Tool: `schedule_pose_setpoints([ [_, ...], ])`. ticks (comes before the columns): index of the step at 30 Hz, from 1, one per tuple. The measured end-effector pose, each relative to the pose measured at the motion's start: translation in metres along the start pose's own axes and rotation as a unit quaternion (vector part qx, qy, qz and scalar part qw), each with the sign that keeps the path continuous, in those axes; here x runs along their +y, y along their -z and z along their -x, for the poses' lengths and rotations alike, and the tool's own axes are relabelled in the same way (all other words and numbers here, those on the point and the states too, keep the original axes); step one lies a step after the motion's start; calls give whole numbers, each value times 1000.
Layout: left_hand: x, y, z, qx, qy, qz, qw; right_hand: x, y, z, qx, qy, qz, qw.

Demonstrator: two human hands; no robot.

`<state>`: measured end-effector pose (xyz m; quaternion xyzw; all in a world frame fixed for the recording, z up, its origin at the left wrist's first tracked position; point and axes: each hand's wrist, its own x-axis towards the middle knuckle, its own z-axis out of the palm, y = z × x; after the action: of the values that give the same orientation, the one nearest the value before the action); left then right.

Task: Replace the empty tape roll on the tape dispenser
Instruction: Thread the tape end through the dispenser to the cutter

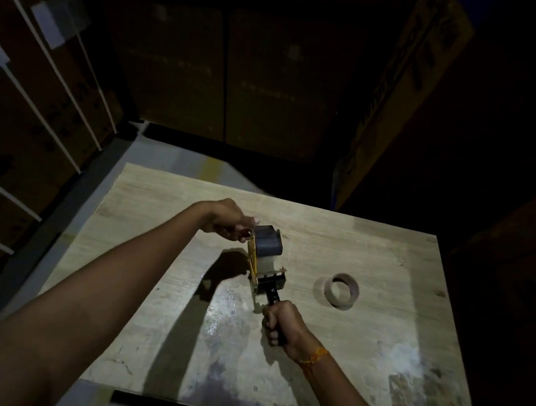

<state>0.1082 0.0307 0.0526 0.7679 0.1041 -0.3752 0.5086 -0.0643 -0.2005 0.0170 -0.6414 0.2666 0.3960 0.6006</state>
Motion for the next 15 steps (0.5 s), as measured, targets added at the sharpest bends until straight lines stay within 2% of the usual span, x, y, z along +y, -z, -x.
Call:
schedule_pose_setpoints([
  [2, 0, -3, -2, 14, -29, 14, 999, 0, 0, -1, -1, 3, -2, 1000],
  [7, 7, -7, -5, 114, -77, 20, 990, 0, -3, -6, -2, 10, 11, 1000],
  [15, 10, -6, -9, 134, -95, -19, 986, 0, -5, -1, -26, 33, 17, 999],
])
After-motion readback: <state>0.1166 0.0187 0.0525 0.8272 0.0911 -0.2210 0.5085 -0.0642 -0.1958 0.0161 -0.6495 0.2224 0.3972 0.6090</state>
